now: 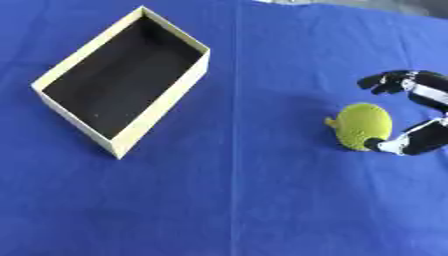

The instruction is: Pick up objects on the table and place them in the box.

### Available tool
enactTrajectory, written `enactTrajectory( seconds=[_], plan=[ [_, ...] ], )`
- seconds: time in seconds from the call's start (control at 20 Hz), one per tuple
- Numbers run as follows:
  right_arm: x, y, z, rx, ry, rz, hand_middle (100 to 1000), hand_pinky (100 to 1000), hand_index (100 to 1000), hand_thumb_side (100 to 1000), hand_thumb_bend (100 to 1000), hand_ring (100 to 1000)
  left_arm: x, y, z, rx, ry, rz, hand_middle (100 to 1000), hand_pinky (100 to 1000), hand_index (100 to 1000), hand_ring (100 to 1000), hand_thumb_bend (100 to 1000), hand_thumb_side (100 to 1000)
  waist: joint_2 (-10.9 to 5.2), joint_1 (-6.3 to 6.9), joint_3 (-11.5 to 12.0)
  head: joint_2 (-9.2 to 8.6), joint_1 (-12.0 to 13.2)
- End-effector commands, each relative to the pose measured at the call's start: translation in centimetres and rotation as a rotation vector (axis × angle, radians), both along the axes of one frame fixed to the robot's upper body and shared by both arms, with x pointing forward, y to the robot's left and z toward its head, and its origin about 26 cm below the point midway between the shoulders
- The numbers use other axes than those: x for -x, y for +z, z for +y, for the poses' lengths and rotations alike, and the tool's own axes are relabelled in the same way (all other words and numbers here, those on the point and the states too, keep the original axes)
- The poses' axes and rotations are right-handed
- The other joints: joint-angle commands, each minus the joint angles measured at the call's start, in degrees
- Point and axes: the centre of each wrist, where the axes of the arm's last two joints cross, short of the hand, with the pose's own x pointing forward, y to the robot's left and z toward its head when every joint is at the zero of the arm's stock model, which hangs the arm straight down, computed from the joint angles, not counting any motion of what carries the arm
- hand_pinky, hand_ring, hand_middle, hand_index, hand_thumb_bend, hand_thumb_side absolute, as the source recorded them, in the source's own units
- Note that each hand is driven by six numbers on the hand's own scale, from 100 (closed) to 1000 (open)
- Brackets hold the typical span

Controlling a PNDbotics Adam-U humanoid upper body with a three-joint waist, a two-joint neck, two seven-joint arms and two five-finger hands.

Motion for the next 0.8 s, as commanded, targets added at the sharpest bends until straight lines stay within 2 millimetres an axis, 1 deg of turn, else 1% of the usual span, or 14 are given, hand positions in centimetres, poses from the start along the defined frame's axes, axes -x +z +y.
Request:
enactTrajectory(
  seconds=[0.05,0.25,0.45,0.55,0.65,0.8],
  plan=[
    [-0.5,0.5,-1.1,0.018,-0.04,-0.011,881,908,954,154,456,883,0.4,0.9,-0.2,-0.018,-0.008,-0.032,511,660,652,598,100,318,-1.06,0.39,0.1,-0.81,-0.2],
    [-1.1,0.0,-2.1,0.011,-0.08,-0.005,879,908,953,161,457,883,0.4,0.9,-0.2,-0.018,-0.01,-0.032,511,660,652,598,100,320,-1.01,0.38,0.3,-0.9,-0.3],
    [-1.3,-0.4,-2.5,0.011,-0.081,0.014,874,906,949,173,462,882,0.4,0.9,-0.2,-0.018,-0.011,-0.032,511,660,652,598,100,320,-0.96,0.37,0.4,-0.89,-0.3],
    [-1.3,-0.6,-2.4,0.013,-0.068,0.023,852,903,934,178,462,878,0.4,0.9,-0.2,-0.018,-0.011,-0.032,512,660,652,598,100,320,-0.95,0.35,0.4,-0.85,-0.2],
    [-1.3,-0.7,-2.2,0.017,-0.053,0.031,803,898,891,186,459,869,0.4,0.9,-0.2,-0.018,-0.012,-0.033,512,660,652,598,100,319,-0.96,0.34,0.4,-0.83,-0.2],
    [-1.2,-0.8,-2.0,0.019,-0.024,0.049,736,887,847,169,441,850,0.4,0.9,-0.2,-0.018,-0.013,-0.034,512,660,652,598,100,318,-0.99,0.32,0.5,-0.86,-0.1]
  ],
)
